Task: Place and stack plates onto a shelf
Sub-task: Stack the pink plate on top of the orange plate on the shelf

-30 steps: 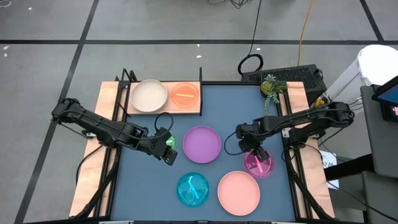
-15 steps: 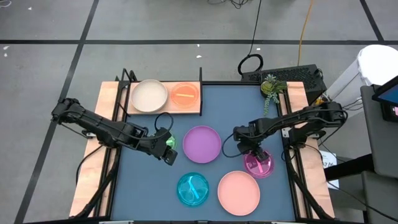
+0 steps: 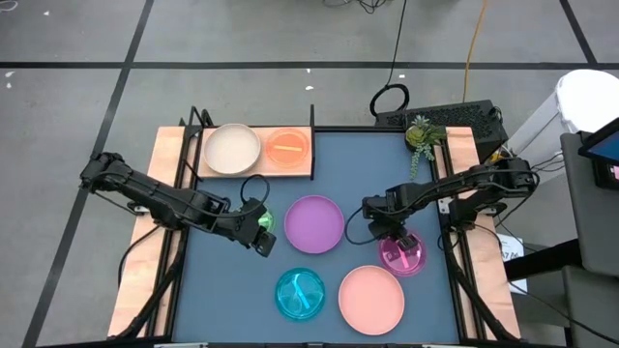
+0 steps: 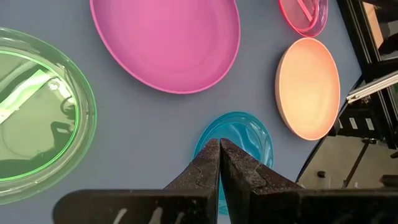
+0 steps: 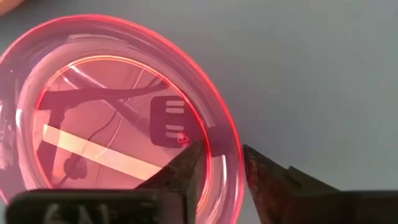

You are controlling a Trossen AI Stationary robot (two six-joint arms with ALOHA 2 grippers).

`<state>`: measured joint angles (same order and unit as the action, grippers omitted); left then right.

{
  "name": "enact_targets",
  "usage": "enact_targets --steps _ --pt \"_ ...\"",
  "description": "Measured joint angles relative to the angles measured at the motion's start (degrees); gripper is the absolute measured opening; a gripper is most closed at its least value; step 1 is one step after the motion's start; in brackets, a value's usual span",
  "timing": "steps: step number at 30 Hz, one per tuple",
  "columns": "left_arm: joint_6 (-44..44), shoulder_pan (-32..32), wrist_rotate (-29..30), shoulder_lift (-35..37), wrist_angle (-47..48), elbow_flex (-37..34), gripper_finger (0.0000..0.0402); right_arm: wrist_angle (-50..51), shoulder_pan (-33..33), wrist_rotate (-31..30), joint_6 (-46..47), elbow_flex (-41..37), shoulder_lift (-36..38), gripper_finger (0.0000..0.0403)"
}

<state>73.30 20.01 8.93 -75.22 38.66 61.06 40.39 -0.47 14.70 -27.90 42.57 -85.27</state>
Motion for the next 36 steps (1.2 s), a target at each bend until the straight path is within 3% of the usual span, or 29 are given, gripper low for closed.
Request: enact_targets --steps 11,30,36 --pt "-0.9 0.0 0.0 0.0 0.0 0.0 0.0017 0.5 0.0 0.3 1.1 -0.1 0.4 0.0017" --pt "-3.5 0.0 0.0 0.0 -2.4 0.0 0.0017 4.1 0.0 0.1 6.6 0.3 7.4 0.0" --pt "-3.8 0.0 0.1 0.0 -2.4 0.0 0.0017 4.9 0.0 -3.1 10.2 0.3 11.1 0.0"
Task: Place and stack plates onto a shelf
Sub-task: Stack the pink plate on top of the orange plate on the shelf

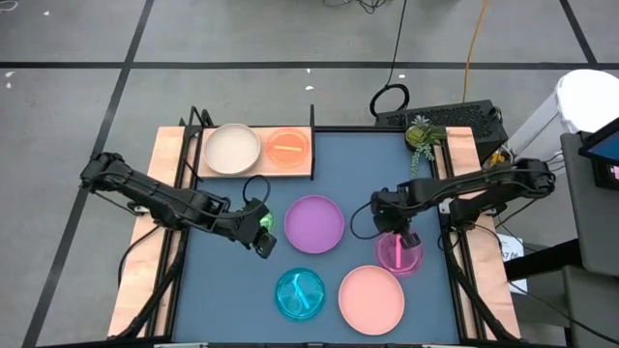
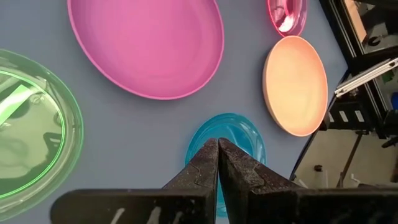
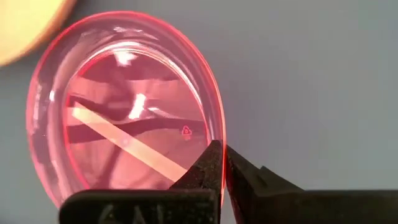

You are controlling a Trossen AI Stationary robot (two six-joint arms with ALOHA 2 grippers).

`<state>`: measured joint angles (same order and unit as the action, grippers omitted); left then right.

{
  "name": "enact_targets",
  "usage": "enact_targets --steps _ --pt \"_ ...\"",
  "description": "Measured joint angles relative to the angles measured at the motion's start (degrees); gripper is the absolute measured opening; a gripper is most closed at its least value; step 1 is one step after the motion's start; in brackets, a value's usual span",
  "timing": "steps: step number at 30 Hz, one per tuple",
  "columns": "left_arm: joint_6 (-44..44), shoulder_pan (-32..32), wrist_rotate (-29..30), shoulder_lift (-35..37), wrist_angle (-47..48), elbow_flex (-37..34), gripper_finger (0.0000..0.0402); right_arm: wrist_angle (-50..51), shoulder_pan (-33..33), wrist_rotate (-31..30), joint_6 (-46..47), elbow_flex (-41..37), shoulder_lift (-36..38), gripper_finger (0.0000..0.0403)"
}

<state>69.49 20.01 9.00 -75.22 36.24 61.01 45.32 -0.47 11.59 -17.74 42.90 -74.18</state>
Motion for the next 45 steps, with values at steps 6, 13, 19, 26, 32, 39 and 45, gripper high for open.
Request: enact_targets --steps 6,13,19,26,32,39,45 --pt "-0.3 0.0 0.0 0.0 0.0 0.0 0.0017 0.3 0.1 -2.8 5.0 1.0 3.6 0.0" --pt "-0.3 0.0 0.5 0.0 0.0 0.0 0.0017 2.0 0.1 -4.5 11.0 1.9 8.6 0.0" --pt "-0.4 0.0 2.2 0.0 0.0 0.0 0.0017 4.0 0.1 -7.5 16.7 1.9 13.0 0.0" --pt "-0.4 -0.1 4.0 0.0 0.0 0.0 0.0017 3.9 0.1 -8.9 24.6 1.9 17.8 0.0" --pt "-0.4 -0.2 5.4 0.0 -0.1 0.0 0.0017 3.0 0.1 -10.5 33.2 1.9 22.2 0.0" --pt "-0.4 -0.3 8.7 0.0 -2.7 0.0 0.0017 2.8 0.1 -17.6 41.3 1.9 27.0 0.0" --pt "-1.3 -1.7 12.7 0.0 -8.7 0.0 0.0017 -1.7 0.1 -19.4 50.0 1.9 29.4 0.0"
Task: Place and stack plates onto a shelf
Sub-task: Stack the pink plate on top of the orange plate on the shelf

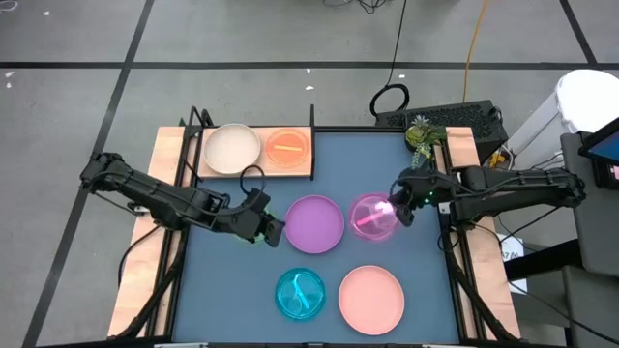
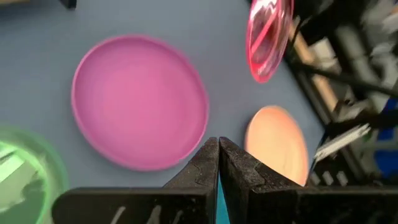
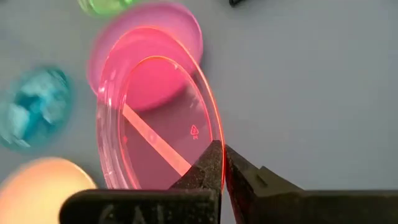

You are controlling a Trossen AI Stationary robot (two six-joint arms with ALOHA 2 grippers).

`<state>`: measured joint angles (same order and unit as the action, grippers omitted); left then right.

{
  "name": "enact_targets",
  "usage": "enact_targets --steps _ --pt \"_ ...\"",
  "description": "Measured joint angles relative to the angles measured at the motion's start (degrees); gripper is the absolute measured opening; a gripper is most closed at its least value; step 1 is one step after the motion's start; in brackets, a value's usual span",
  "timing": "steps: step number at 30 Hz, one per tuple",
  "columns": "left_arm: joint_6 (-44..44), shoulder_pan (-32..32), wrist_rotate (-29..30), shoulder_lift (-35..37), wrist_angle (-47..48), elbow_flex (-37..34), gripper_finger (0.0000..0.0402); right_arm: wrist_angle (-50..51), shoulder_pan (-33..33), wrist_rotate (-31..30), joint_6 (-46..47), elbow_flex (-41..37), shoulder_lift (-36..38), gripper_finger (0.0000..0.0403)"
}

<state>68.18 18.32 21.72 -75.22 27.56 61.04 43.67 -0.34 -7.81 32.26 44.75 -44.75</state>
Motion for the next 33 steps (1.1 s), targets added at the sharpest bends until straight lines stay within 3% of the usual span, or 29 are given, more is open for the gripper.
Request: enact_targets --steps 8,17,21,25,33 --pt "-0.9 -2.2 4.3 0.0 -7.0 0.0 0.003 -10.3 0.0 0.0 7.9 0.0 0.4 0.0" --pt "-8.1 -2.1 12.6 -0.2 -17.1 0.0 0.0157 -18.6 0.0 -4.4 13.6 0.0 0.4 0.0" --pt "-10.1 -2.7 14.0 -0.2 -19.2 0.0 0.0192 -23.5 0.0 -7.4 16.3 0.0 0.4 0.0" --pt "-11.3 -3.1 14.9 -0.2 -22.3 0.0 0.0198 -28.7 0.0 -11.1 16.6 0.0 -0.1 0.0" --pt "-20.7 -3.0 23.1 -1.1 -30.4 0.0 0.0198 -36.7 1.6 -13.6 16.6 0.0 -1.7 0.0"
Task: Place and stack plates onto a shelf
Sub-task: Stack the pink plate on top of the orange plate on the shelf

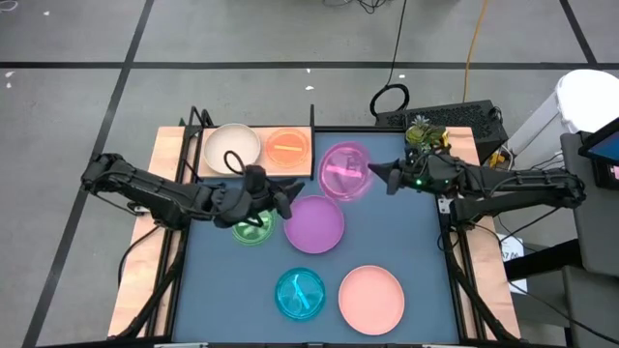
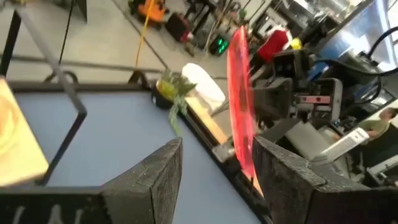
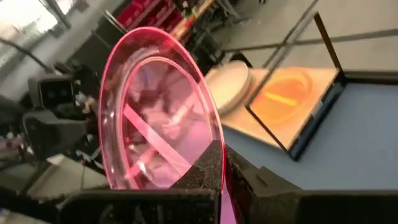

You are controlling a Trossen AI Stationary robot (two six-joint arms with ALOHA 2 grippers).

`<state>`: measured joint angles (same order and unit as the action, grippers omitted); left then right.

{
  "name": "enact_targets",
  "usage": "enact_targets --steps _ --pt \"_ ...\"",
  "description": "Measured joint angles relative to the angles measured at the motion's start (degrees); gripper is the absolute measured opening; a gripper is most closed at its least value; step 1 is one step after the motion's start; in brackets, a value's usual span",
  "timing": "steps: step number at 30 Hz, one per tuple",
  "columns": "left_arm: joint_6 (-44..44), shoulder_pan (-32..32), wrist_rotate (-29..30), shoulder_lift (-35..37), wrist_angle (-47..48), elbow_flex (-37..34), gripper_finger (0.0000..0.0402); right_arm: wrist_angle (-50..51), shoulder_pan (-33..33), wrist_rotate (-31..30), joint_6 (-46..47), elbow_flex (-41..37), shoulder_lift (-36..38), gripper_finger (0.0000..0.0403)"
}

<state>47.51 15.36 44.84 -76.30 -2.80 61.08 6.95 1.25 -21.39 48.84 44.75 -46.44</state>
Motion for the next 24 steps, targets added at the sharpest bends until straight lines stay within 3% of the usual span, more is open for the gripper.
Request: enact_targets --steps 7,16,21,24 --pt "-12.1 -0.2 0.3 -2.4 -6.5 0.0 0.0201 -4.1 1.4 -4.1 0.0 0.0 -0.8 0.0" --pt "-11.4 -2.2 0.8 -4.5 -8.3 0.0 0.0269 -7.2 2.1 -4.5 -0.1 0.0 -2.5 0.0" --pt "-11.4 -2.6 0.4 -4.5 -8.3 0.0 0.0275 -10.2 2.1 -4.6 0.0 0.0 -4.6 0.0" --pt "-12.2 -3.6 -3.0 -4.5 -9.9 0.0 0.0275 -13.6 2.1 -6.0 0.0 0.0 -6.7 0.0"
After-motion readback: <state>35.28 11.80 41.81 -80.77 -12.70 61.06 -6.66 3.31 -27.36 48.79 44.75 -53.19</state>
